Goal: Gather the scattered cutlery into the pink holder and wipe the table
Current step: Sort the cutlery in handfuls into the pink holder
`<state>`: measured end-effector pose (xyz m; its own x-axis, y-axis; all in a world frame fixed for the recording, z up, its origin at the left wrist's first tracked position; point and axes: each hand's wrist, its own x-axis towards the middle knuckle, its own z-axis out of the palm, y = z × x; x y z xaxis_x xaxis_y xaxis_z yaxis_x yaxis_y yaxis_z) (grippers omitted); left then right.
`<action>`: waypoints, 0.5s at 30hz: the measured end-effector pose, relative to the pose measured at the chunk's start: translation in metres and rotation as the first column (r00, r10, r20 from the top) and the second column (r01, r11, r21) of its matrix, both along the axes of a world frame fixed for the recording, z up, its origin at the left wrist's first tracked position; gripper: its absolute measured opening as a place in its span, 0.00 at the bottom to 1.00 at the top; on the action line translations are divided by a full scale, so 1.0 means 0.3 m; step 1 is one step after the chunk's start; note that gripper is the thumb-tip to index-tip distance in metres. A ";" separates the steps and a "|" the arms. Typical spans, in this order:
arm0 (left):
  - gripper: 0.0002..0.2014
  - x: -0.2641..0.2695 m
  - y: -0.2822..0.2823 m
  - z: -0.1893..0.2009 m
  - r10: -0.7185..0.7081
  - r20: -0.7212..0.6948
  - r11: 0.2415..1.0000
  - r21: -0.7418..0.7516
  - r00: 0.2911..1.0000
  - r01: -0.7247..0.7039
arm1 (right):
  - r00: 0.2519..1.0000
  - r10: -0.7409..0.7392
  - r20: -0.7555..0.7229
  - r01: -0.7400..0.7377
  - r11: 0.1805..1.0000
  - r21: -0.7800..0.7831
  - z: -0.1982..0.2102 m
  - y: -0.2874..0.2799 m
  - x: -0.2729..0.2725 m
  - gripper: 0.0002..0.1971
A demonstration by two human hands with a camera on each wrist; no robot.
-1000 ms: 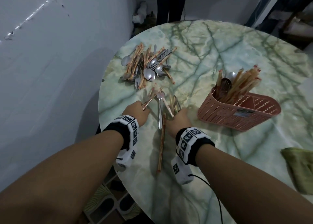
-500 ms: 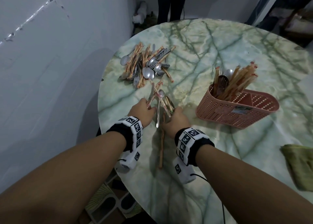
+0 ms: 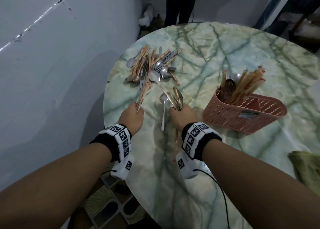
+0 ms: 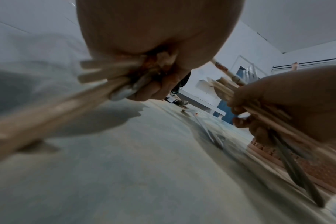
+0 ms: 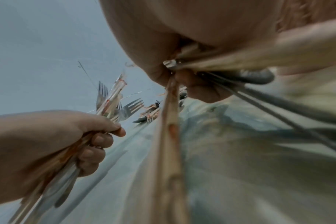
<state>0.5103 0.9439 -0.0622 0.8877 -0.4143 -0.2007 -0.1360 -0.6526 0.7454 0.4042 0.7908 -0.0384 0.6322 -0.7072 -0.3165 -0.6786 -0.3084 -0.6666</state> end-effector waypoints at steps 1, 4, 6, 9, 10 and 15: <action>0.10 0.005 0.017 -0.001 0.013 -0.013 1.000 -0.014 1.000 -0.013 | 1.000 0.013 0.005 -0.013 1.000 -0.024 0.003 0.004 0.024 0.16; 0.10 0.019 0.056 0.002 0.018 -0.024 1.000 -0.023 1.000 -0.018 | 1.000 0.031 0.001 -0.031 0.998 -0.060 -0.003 0.014 0.080 0.15; 0.11 0.028 0.070 0.004 -0.001 -0.012 1.000 -0.021 1.000 0.001 | 1.000 0.022 -0.010 -0.023 0.997 -0.068 -0.016 0.021 0.105 0.15; 0.10 0.034 0.083 0.005 -0.021 0.000 1.000 -0.023 1.000 0.021 | 0.993 0.042 -0.107 -0.046 0.998 -0.035 -0.053 0.025 0.145 0.21; 0.10 0.035 0.086 0.005 -0.023 0.001 0.999 -0.023 1.000 0.023 | 0.982 0.070 -0.173 -0.077 0.997 -0.031 -0.067 0.030 0.156 0.23; 0.11 0.030 0.088 0.014 -0.027 0.006 0.998 -0.048 1.000 0.028 | 0.904 0.198 -0.379 -0.243 0.967 -0.076 -0.097 0.054 0.171 0.15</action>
